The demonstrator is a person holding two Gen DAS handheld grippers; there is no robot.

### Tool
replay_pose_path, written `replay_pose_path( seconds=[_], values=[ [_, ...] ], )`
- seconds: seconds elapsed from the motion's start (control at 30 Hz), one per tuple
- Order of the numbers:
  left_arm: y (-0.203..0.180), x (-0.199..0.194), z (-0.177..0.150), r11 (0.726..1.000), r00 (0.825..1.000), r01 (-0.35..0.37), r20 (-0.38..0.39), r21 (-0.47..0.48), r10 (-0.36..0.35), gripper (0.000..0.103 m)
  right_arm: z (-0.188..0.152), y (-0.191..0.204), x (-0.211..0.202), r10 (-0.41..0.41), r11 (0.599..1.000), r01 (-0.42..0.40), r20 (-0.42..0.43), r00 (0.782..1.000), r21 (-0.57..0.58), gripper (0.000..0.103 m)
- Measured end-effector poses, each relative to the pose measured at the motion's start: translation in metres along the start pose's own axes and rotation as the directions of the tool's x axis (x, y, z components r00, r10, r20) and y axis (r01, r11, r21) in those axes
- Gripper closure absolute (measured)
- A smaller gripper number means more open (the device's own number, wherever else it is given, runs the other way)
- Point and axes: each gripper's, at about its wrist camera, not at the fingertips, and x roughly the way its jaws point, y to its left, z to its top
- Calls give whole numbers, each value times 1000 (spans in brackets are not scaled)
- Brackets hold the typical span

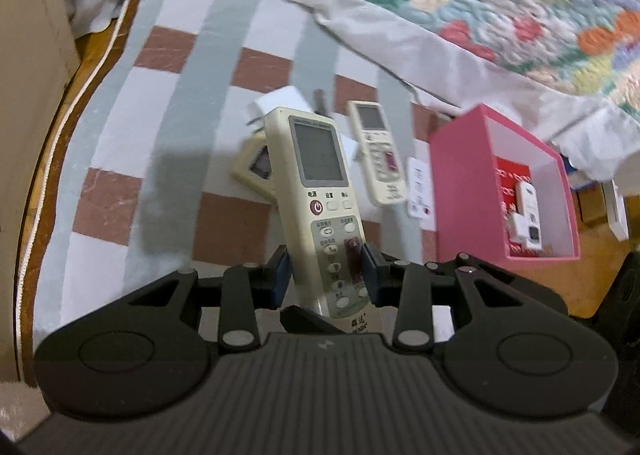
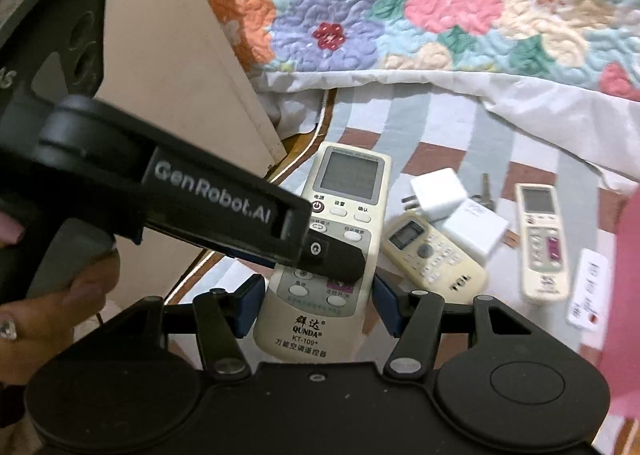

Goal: Organize rigid objects
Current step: 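Carry the QUNDA remote with the left tool over the pink box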

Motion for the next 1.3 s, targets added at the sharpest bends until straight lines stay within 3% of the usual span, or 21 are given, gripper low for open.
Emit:
replay_pose_path(
  seconds=[0.2,0.43,0.63,0.87,1.07,1.3],
  values=[
    [-38,-17,2,998,999,41,-18,52,-40,67,7,3,-36,-89,996,89,8,996,-18,39],
    [-92,-35,0,981,997,73,1,178,-74,67,10,0,-81,-169,986,169,53,984,1,39],
    [-134,-28,3,968,996,87,-12,236,-86,67,1,-21,-109,-221,975,221,96,970,20,39],
    [-191,12,15,949,990,141,-70,282,-126,67,-7,-71,-139,-291,953,276,116,950,129,39],
    [-238,68,45,935,980,157,-168,318,-108,67,-6,-127,-142,-344,928,323,96,934,183,39],
    [-260,140,51,940,964,132,-261,314,-48,67,-23,-189,-122,-311,918,297,10,950,264,39]
  ],
)
